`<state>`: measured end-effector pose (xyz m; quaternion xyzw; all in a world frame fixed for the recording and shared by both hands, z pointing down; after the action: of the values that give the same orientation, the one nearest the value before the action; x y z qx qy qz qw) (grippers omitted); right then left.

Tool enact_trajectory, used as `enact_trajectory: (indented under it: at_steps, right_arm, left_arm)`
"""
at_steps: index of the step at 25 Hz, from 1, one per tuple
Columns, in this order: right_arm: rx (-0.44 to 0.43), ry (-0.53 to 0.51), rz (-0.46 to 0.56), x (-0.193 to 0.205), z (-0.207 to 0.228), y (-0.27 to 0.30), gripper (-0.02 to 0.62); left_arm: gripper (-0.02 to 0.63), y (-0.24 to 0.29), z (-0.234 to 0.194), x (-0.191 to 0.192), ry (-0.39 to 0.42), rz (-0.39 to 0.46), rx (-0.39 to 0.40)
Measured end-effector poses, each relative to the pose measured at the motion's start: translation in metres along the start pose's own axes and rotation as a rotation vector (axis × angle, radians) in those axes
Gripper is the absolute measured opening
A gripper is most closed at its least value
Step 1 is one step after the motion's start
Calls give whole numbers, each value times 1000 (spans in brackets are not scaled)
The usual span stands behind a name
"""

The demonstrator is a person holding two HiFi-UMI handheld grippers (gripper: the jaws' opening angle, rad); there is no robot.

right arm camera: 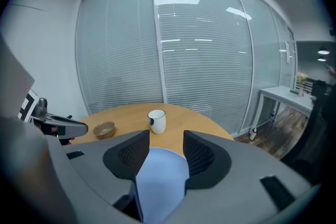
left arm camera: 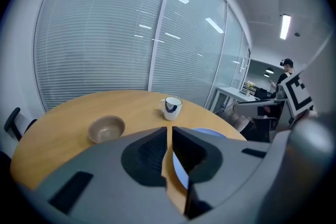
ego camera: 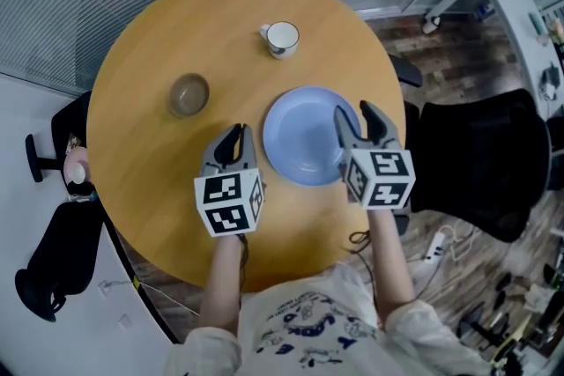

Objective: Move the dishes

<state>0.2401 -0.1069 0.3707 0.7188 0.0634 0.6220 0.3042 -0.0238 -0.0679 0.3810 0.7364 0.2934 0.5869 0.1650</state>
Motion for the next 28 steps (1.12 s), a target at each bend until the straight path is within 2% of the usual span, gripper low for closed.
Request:
enact_trajectory:
  at_steps: [8, 13, 21, 28]
  right_arm:
    - [-99, -97, 71, -48, -19, 23, 222]
    - [-195, -92, 93, -68, -26, 50, 258]
    - [-237, -177, 100, -91, -27, 93, 295]
    - [-257, -193, 98, -95, -26, 135, 370]
  left_arm:
    - [3, -19, -8, -17, 30, 72, -37]
    - [3, -16, -9, -26, 31, 75, -29]
    - [3, 3, -11, -37, 22, 82, -24]
    - [3, 29, -14, -45, 21, 87, -27]
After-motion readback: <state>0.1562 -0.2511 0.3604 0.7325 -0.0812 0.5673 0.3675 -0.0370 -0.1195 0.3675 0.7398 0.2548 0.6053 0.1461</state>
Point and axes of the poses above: the fingertips, and each gripper's own axes: y forward along the fingers, z to its right, x out of its underside, the point moved 10 cm from there along -y, backward along the fingers, and after that the axes turned 7 degrees about -y, right-handed, at the moved point
